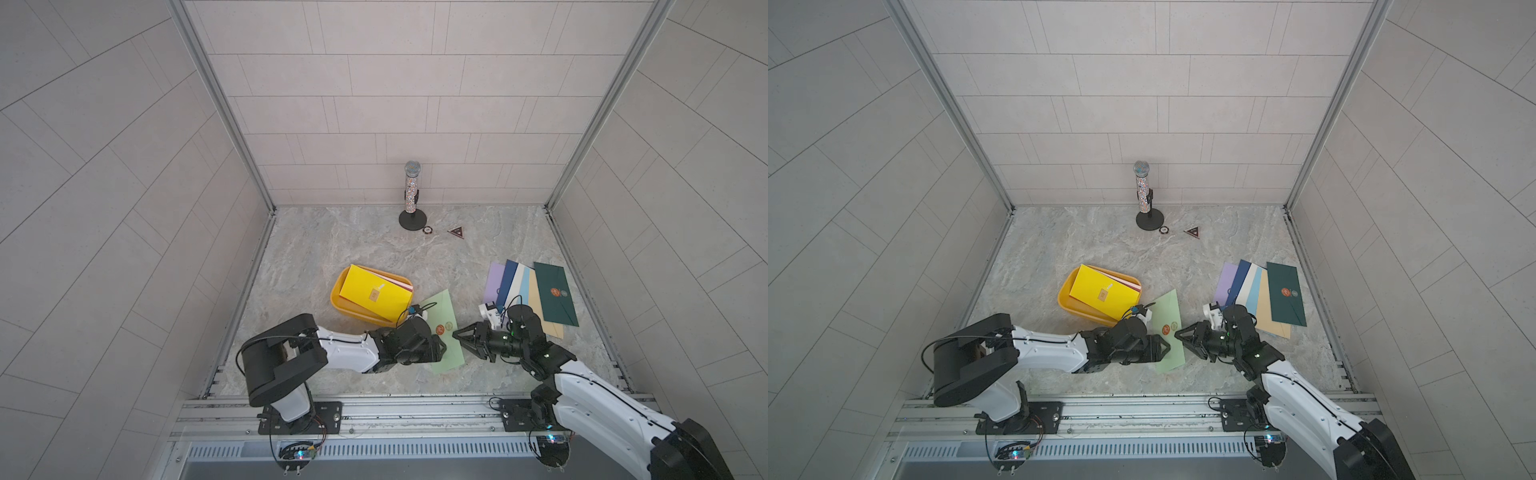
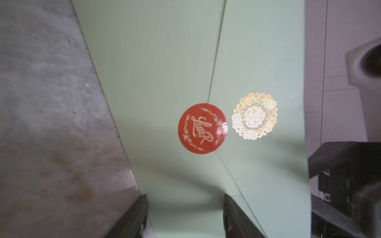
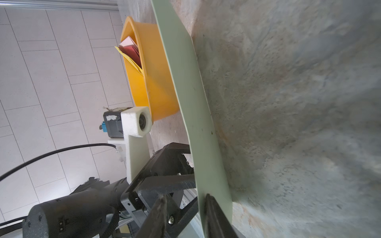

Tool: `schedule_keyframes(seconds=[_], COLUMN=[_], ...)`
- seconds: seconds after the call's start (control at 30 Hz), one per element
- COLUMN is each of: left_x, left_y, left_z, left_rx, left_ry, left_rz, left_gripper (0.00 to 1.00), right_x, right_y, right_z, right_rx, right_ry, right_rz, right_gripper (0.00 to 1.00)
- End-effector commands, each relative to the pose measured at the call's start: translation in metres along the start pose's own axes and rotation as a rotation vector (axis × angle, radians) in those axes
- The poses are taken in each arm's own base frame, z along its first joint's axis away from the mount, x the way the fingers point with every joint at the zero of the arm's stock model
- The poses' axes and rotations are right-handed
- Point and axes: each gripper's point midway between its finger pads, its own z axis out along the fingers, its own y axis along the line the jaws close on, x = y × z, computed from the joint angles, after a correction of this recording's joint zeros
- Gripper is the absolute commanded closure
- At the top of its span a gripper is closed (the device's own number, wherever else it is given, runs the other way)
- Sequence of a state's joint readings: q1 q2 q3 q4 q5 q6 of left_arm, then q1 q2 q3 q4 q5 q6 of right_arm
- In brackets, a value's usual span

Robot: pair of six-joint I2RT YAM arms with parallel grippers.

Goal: Put the sealed envelopes into the storage box
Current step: Pick up the envelope from the center of the board.

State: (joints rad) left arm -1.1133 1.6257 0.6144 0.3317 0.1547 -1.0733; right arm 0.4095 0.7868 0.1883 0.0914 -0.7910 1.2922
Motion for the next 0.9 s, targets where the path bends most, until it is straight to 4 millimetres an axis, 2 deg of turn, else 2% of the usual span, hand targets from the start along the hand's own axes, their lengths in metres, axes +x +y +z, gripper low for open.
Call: schedule_keyframes(seconds=[0.0,0.23,0.4,0.43,0.6,0.77,0.87], left_x=[0.040,0.039,0.038,0.037,0.029,0.015,0.003], left_y=[0.062,0.062,0.057,0.055,0.034,0.008,0.003], left_z=[0.003,0.002,-0.001,-0.002,-0.017,-0.053,-0.082], left_rx=[-0.200,-0.196,-0.173,-0.166,-0.139,-0.133,-0.175], left_ry=[0.131,0.126,0.117,0.116,0.113,0.098,0.063], left_rz=[0.001,0.002,0.010,0.015,0.082,0.189,0.250], left_gripper=[0.37,0.37,0.37,0.36,0.36,0.36,0.36], right_x=[0.003,-0.003,-0.008,-0.010,-0.022,-0.036,-0.044], right_y=[-0.004,-0.029,-0.036,-0.033,-0.013,0.015,0.039], right_z=[-0.001,-0.001,-0.003,-0.005,-0.019,-0.034,-0.037], right_rx=[0.022,0.169,0.270,0.278,0.334,0.397,0.403], right_ry=[0.011,-0.001,0.020,0.018,-0.022,-0.054,-0.055], right_rz=[-0.042,-0.126,-0.234,-0.260,-0.398,-0.535,-0.604], right_gripper=[0.67,0.80,0.97,1.00,1.00,1.00,1.00])
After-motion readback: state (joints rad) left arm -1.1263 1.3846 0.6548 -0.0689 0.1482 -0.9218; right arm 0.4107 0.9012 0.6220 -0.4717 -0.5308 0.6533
